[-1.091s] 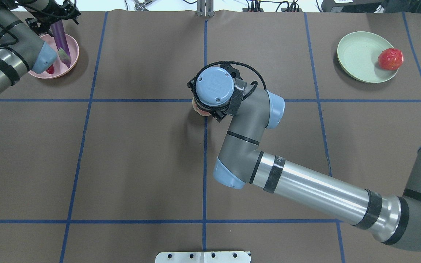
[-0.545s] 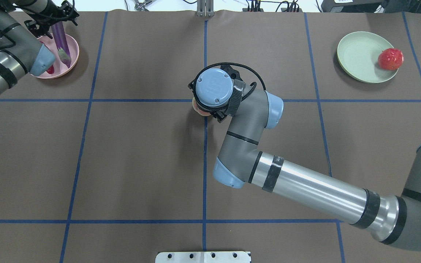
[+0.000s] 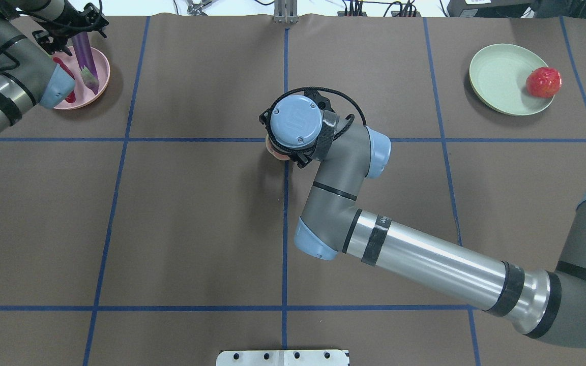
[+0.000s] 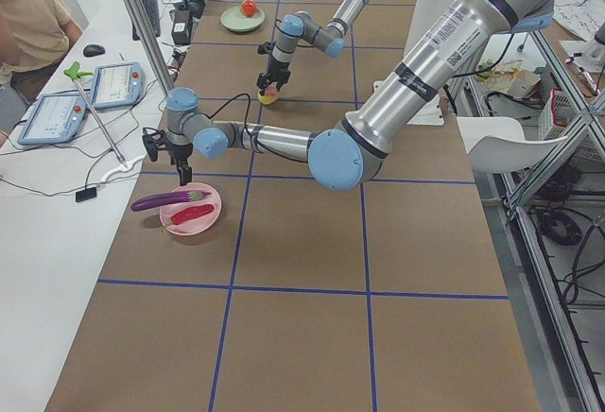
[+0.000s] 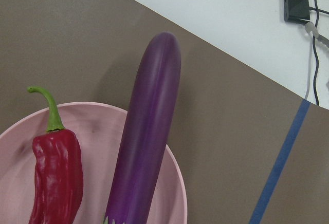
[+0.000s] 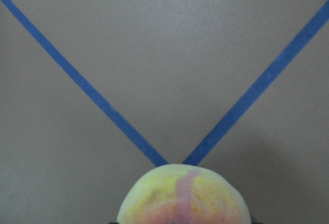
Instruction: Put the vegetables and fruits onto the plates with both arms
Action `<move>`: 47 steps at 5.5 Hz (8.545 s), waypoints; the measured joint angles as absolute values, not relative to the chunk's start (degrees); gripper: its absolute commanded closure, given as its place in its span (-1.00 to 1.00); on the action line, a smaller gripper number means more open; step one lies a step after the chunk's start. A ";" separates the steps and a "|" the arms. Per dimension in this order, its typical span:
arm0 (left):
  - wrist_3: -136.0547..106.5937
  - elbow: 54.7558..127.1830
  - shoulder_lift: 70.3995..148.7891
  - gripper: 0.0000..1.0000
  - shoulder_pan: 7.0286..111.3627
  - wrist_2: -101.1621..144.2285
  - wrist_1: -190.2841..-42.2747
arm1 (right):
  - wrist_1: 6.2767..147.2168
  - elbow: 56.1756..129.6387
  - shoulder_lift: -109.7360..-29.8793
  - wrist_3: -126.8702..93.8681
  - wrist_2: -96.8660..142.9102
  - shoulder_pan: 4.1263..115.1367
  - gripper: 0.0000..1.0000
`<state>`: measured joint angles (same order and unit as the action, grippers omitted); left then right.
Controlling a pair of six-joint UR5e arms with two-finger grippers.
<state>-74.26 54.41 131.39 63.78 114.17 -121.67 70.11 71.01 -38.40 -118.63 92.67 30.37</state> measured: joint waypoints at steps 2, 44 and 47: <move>-74.27 55.64 131.24 -1.00 63.73 114.23 -121.50 | 70.58 74.44 -39.26 -115.95 95.07 34.08 1.00; 6.37 93.82 94.17 -1.00 89.36 136.50 -78.89 | 106.68 102.77 -88.16 8.21 132.66 87.16 -1.00; 6.25 95.30 94.79 -1.00 89.32 136.56 -81.36 | 106.54 101.50 -87.73 7.67 134.38 87.50 -1.00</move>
<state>6.25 95.30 94.79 89.32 136.56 -81.36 106.54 101.50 -87.73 7.67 134.38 87.50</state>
